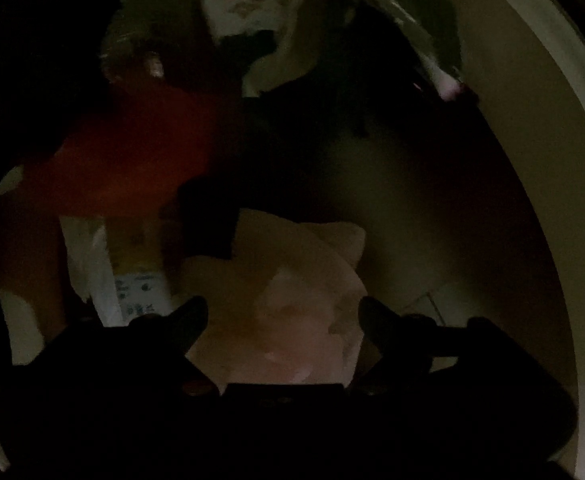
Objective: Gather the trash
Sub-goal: 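Lower right tool onto the pink tissue and close it while left tool lowers toward red bag, then close left tool on the red plastic bag while right tool holds the pink tissue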
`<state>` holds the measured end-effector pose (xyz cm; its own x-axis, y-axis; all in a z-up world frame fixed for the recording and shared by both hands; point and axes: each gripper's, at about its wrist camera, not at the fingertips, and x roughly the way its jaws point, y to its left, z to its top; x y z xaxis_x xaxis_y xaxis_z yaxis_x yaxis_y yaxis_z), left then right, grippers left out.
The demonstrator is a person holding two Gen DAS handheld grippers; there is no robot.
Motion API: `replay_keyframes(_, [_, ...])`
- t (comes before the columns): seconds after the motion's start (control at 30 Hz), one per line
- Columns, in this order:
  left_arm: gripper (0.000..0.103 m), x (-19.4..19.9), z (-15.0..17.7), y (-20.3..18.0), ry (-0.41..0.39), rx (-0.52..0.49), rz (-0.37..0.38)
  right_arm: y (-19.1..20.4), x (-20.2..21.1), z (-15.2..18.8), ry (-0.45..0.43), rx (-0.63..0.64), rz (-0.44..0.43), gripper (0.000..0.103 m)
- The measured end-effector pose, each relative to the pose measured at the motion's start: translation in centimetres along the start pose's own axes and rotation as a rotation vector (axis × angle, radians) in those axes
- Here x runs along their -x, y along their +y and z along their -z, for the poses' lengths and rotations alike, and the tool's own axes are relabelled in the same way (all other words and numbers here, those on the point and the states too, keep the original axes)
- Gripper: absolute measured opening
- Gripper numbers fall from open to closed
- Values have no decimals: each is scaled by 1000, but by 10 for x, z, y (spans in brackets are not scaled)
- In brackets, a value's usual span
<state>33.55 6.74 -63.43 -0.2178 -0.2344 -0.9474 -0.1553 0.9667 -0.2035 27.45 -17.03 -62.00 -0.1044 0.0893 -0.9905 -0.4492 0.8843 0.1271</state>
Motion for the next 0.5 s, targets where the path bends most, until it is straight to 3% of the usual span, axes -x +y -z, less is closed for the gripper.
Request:
replay_keyframes(0.17, [32, -7, -6, 12, 0, 54, 45, 3, 3, -3, -16, 23, -12, 77])
replay_keyframes(0.2, [30, -7, -7, 13, -3, 52, 48, 5, 3, -3, -20, 34, -11, 66])
replay_keyframes(0.23, [29, -6, -6, 13, -10, 49, 49, 6, 2, -4, -16, 48, -5, 15])
replay_keyframes(0.3, [15, -6, -6, 12, -18, 46, 50, 7, 0, -1, -1, 55, -7, 18])
replay_keyframes(0.5, [5, 11, 3, -1, -49, 22, 72, -2, 9, -1, -10, 0, -7, 12])
